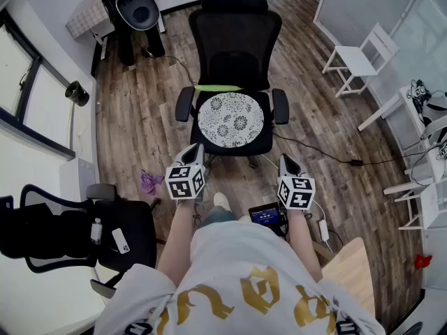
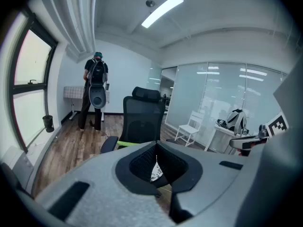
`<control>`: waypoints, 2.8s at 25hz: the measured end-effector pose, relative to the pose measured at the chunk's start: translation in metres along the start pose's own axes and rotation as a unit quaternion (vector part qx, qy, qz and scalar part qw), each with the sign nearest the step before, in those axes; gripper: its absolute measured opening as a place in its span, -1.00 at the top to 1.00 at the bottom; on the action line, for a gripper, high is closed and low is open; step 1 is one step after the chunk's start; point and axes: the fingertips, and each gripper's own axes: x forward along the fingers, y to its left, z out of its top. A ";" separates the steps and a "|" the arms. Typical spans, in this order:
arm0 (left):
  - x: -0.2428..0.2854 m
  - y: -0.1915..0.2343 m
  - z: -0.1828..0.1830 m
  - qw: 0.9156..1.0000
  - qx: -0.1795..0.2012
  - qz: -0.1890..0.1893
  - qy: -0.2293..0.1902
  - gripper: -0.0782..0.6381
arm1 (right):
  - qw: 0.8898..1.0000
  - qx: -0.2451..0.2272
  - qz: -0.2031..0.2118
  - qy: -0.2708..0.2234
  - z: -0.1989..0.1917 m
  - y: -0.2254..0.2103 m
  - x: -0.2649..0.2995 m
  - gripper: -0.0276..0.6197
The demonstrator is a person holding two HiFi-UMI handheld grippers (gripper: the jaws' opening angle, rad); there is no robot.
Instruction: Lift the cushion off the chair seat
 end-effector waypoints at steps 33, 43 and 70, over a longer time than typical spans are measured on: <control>0.014 0.009 0.000 0.999 0.026 0.017 0.023 0.75 | 1.000 -0.001 -0.006 0.004 -0.007 -0.017 0.025 0.88; 0.094 0.041 0.014 0.998 0.018 0.012 0.055 0.75 | 0.999 -0.002 -0.004 0.040 0.007 -0.026 0.106 0.88; 0.271 0.154 0.089 0.996 0.031 -0.033 0.078 0.75 | 0.996 -0.005 -0.047 0.080 0.078 -0.011 0.286 0.88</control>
